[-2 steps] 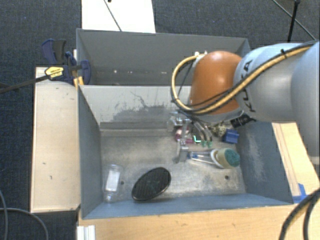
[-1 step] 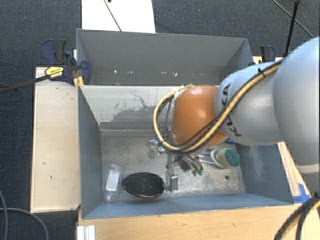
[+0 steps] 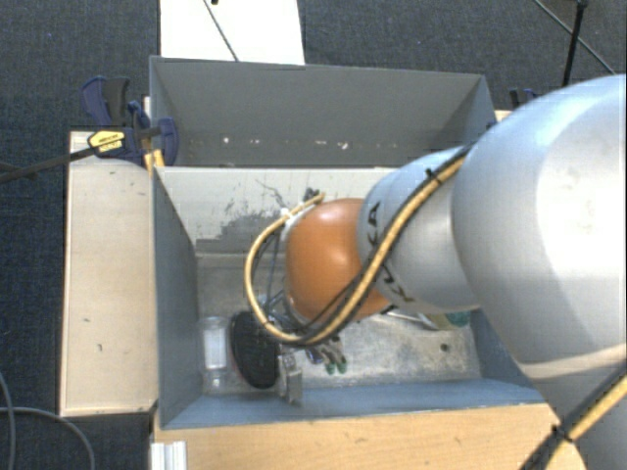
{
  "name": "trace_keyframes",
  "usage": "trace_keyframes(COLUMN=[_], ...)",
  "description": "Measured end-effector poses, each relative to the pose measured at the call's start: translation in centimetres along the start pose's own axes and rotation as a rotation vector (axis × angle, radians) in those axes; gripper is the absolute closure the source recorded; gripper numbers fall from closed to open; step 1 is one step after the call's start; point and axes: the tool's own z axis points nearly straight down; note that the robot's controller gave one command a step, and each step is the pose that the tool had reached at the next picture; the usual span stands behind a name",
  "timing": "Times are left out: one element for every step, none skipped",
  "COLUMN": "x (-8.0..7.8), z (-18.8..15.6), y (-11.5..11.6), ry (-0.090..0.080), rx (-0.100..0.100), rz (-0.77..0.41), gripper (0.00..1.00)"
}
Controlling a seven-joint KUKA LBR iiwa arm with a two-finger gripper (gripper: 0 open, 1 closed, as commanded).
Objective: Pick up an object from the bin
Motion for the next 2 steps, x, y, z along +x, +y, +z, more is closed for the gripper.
trace_keyframes(x=[-0.45,-0.62], z=[-0.28,-0.38], y=[-0.26,-0.37], ry=[-0.001,-0.004], rx=[0.001,0.003], rz=[-0.585,-0.577], gripper=[0.0,1.0])
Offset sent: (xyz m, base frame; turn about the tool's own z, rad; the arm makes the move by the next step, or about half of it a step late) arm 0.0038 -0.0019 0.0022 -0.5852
